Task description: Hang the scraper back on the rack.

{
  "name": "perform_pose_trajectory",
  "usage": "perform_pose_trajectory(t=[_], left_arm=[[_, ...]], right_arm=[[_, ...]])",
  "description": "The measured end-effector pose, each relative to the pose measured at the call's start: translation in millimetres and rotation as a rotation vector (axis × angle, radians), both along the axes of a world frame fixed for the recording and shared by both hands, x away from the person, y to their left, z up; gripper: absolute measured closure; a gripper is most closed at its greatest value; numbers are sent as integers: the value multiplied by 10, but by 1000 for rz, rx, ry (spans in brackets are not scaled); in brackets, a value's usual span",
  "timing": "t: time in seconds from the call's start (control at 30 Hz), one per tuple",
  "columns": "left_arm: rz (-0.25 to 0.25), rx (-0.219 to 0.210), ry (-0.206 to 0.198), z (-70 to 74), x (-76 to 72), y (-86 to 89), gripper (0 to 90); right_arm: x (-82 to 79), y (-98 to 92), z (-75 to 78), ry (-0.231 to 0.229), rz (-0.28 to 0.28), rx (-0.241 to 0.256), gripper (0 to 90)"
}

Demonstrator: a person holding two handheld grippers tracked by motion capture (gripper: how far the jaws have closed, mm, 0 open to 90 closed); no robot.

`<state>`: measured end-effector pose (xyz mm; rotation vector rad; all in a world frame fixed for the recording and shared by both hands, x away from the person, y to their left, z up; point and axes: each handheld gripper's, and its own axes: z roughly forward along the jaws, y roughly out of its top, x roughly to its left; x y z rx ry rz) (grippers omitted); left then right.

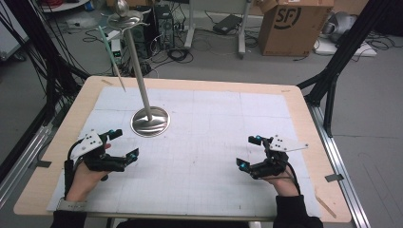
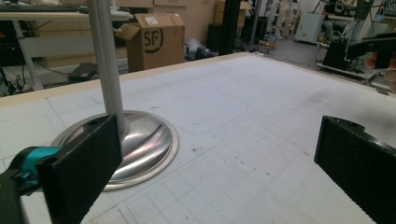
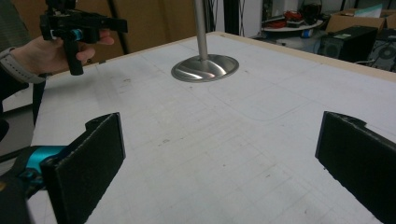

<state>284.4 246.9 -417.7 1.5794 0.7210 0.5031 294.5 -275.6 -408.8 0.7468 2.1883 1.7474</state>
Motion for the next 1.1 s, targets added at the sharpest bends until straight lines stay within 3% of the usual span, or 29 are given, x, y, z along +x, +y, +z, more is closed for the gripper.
perform_pose_trajectory(t=[0.43, 0.67, 0.9, 1.1], left_arm=[[-16, -3, 49, -158, -114, 50, 17], [-28, -26, 23, -178, -148, 70, 17], [-49, 3, -15, -187, -188, 94, 17], [-54, -53, -51, -156, -212, 101, 17]], right_arm=[[2, -25, 4, -18, -12, 9, 6], [-1, -38, -20, -20, -17, 7, 6], [-10, -48, -39, -42, -18, 23, 6], [-10, -63, -34, -55, -24, 35, 6]])
